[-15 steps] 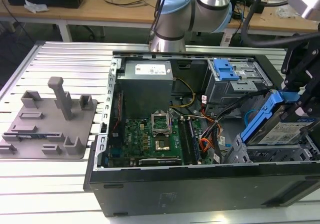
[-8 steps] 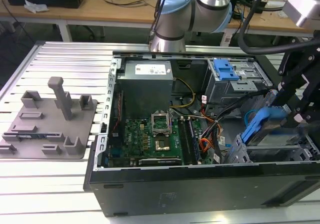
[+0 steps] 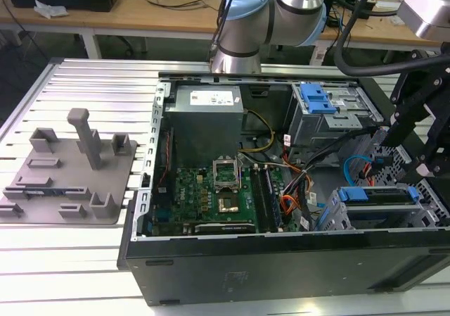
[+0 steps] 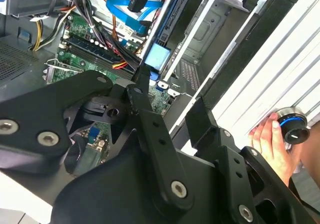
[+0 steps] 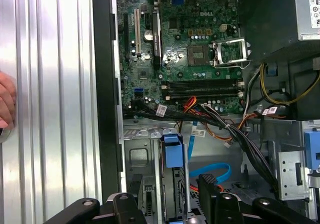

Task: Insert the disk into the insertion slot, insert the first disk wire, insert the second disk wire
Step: 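Insert the disk into the insertion slot, then insert the first disk wire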

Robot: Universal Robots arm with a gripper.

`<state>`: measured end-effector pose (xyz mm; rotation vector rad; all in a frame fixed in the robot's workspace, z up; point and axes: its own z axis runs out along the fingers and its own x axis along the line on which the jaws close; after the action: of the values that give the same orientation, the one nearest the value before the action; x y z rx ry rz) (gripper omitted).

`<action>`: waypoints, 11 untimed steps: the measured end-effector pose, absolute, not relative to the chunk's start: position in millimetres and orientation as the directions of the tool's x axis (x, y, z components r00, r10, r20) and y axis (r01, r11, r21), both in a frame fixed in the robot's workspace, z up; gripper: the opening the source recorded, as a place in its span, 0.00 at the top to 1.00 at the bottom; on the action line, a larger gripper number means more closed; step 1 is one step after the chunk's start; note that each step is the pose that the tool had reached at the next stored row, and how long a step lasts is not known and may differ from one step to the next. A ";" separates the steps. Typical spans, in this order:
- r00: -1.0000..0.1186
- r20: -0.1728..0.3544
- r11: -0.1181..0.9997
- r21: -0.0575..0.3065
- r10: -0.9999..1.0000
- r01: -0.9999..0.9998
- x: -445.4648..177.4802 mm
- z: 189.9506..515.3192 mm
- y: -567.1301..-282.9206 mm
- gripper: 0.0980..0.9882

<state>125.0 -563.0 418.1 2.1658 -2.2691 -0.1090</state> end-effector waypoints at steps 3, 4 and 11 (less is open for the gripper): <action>-0.049 -0.045 0.046 0.052 -0.998 -0.998 125.0 418.1 -563.0 0.48; -0.049 -0.045 0.047 0.052 -0.998 -0.998 125.0 418.1 -563.0 0.48; -0.051 -0.042 0.049 0.052 -0.998 -0.997 125.0 418.0 -562.9 0.48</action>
<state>125.0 -562.9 418.0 2.1606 -2.2709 -0.1047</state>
